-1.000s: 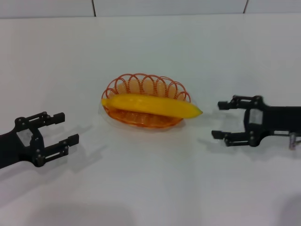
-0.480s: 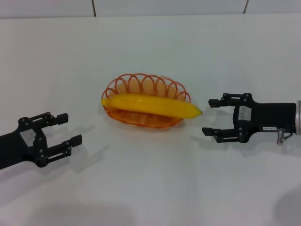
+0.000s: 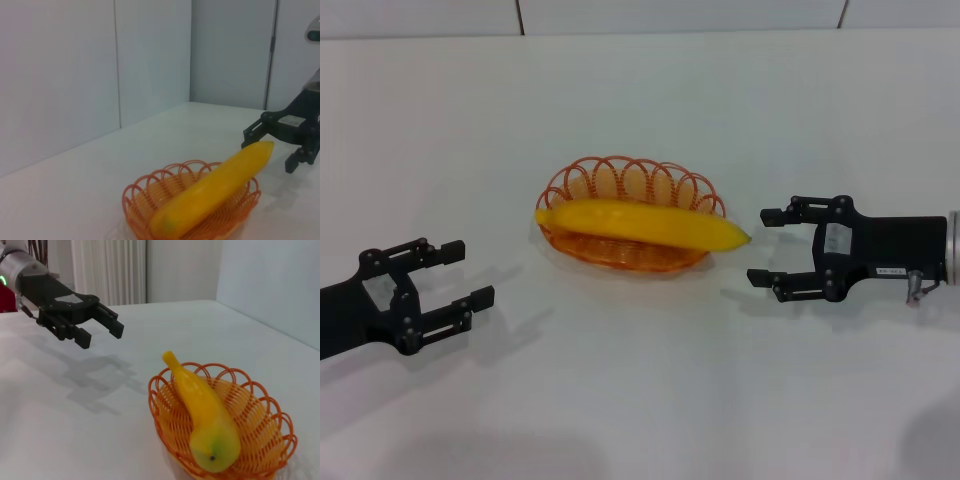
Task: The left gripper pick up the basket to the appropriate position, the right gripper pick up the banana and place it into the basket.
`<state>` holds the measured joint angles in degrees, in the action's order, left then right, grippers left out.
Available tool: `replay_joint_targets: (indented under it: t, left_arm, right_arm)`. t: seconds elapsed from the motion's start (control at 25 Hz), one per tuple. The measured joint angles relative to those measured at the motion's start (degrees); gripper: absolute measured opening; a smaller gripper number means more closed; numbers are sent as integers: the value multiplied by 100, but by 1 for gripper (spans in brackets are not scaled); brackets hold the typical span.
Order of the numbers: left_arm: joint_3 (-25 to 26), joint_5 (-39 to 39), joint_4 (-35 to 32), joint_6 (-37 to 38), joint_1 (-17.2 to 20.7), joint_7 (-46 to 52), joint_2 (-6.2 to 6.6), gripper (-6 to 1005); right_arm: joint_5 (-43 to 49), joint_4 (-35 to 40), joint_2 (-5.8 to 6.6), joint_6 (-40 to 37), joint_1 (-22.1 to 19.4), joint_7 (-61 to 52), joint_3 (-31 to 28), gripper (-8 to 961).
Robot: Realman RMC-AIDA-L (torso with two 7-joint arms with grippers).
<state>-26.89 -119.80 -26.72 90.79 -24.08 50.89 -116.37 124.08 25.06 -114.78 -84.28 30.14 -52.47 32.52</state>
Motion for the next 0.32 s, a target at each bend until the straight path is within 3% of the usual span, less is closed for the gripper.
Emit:
replay_joint_targets:
  t: [0.32]
  left_arm:
    - [8, 0, 0, 6, 0, 0, 0, 680]
  right_arm:
    - [2, -1, -1, -10, -1, 0, -2, 803]
